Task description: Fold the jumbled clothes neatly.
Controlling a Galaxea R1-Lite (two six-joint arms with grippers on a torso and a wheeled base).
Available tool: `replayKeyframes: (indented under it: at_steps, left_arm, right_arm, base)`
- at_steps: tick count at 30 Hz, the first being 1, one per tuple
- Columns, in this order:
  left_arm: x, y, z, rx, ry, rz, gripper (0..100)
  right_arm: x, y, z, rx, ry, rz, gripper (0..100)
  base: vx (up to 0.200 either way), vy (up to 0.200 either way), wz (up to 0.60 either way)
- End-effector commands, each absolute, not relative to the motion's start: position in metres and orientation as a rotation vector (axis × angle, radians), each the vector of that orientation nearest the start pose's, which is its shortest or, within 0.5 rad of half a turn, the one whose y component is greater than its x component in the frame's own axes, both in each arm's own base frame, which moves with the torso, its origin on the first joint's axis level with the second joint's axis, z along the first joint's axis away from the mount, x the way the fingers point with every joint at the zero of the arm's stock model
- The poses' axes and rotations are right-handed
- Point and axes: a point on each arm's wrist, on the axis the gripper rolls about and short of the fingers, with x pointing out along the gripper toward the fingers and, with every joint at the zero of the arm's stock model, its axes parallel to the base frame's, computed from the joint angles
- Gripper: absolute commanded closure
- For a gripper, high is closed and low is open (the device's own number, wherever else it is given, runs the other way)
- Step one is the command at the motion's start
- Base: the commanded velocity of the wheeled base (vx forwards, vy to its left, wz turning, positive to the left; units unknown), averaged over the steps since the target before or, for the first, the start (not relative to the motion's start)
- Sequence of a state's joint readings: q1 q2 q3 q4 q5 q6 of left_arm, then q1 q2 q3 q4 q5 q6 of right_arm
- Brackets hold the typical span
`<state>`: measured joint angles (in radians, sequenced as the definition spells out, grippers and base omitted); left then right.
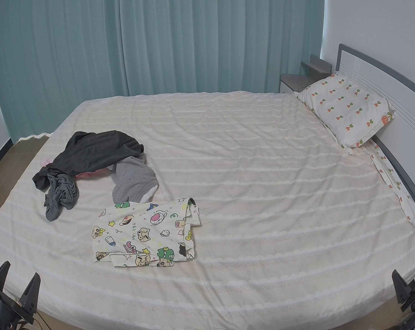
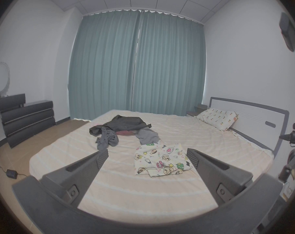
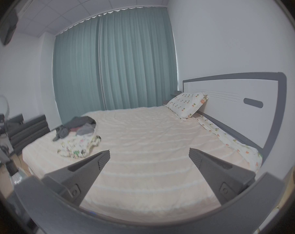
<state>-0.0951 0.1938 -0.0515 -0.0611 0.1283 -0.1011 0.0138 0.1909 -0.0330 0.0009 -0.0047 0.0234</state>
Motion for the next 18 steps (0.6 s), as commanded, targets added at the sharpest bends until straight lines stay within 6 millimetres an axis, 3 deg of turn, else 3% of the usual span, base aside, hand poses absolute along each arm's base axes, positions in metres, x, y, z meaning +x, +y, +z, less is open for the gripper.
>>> replayKeyframes:
  at_steps: [1, 18]
  left_arm:
    - [-0.0158, 0.0047, 0.0841, -0.075, 0.016, 0.059, 0]
    - [-0.0154, 0.0027, 0.0838, 0.045, 0.025, -0.034, 0]
  right_arm:
    - [-0.0177, 0.0013, 0.0771, -0.032, 0.067, 0.007, 0]
    - [-0.0227, 0.0007, 0.0754, -0.023, 0.003, 0.029, 0]
  base:
    - [0.000, 0.000, 0.00]
    - [0.000, 0.000, 0.00]
